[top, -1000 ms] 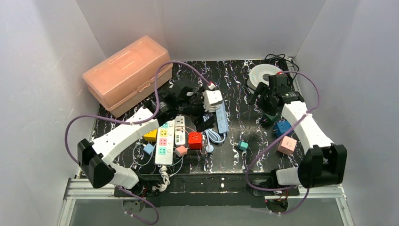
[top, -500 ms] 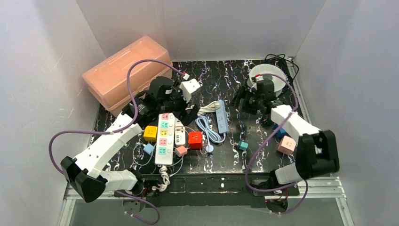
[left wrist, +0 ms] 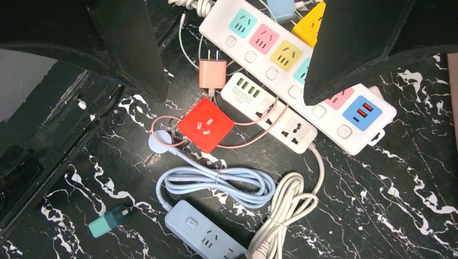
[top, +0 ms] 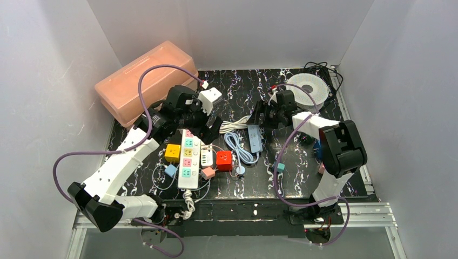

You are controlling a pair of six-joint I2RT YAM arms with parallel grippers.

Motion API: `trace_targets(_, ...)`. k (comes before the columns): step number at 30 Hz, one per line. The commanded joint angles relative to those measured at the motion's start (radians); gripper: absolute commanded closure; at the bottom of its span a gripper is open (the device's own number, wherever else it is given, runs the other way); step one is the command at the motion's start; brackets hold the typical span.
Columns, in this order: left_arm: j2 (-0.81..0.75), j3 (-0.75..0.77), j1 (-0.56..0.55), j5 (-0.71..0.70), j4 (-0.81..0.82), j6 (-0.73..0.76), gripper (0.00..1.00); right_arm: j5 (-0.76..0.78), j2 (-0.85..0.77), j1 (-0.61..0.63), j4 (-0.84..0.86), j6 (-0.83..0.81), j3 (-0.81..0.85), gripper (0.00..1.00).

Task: Pull the plug off the socket
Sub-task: Remove the plug from the socket.

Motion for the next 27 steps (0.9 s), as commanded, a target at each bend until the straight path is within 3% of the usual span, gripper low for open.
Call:
trace_targets(1,-0.012,0.052,0.007,-0.008,-0.057,-0.02,0.02,-0.015,-0.006,0.037,0.105,-0.011,-0.027,0.12)
trace_targets(7,-0.001,0.07,0.01,-0.003,-0.049,-0.038,0.02,0.012,0.016,0.071,0.136,0.031,-0.041,0.33)
trace_targets(12,-0.005,0.076,0.016,0.006,-0.04,-0.038,0.02,0.03,0.032,0.092,0.161,0.049,-0.064,0.37)
trace_targets(16,-0.003,0.081,0.021,0.014,-0.031,-0.033,0.02,0.045,0.039,0.102,0.169,0.058,-0.082,0.38)
trace_targets(19,0.002,0.085,0.025,0.03,-0.023,-0.041,0.02,0.069,0.039,0.121,0.17,0.056,-0.103,0.25)
trace_targets(22,0.008,0.088,0.027,0.046,-0.016,-0.044,0.02,0.093,0.035,0.14,0.179,0.056,-0.128,0.24)
trace_targets(25,0.012,0.088,0.028,0.056,-0.013,-0.04,0.02,0.121,0.016,0.142,0.216,0.067,-0.157,0.36)
trace_targets(27,0.011,0.076,0.028,0.065,-0.006,-0.029,0.02,0.148,-0.002,0.142,0.225,0.072,-0.164,0.53)
